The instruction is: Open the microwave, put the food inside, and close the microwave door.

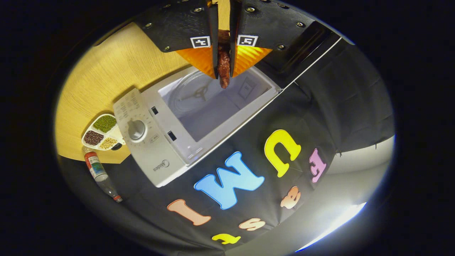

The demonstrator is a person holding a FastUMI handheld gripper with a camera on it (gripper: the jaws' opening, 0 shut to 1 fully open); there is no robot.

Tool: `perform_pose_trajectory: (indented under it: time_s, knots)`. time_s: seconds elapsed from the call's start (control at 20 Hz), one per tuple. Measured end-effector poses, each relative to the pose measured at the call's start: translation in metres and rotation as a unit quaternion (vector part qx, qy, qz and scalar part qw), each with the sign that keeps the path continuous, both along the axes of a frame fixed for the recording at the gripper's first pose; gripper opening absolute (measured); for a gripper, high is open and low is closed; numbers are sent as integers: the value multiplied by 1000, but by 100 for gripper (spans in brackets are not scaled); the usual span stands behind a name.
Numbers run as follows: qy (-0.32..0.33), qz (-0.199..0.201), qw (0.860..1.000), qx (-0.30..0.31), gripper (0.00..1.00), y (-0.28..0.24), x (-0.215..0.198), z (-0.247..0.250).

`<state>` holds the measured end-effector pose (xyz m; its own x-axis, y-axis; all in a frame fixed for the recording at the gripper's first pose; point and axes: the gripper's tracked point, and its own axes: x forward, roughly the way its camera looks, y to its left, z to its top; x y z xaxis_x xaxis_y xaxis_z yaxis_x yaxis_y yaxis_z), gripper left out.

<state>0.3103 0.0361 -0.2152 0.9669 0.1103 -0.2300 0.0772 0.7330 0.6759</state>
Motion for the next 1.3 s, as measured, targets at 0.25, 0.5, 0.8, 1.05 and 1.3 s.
perform_pose_trajectory:
  time_s: [0.25, 0.5, 0.8, 1.05, 1.3]
  knots:
    - [21, -32, 999, 13, 13, 17, 79, -28]
    - [26, -71, 996, 39, 13, 10, 130, -47]
    - [-3, -109, 994, 17, 14, -3, 162, -57]
    - [7, -136, 991, 17, 20, -15, 177, -79]
    - [10, -146, 989, -25, 29, -19, 177, -86]
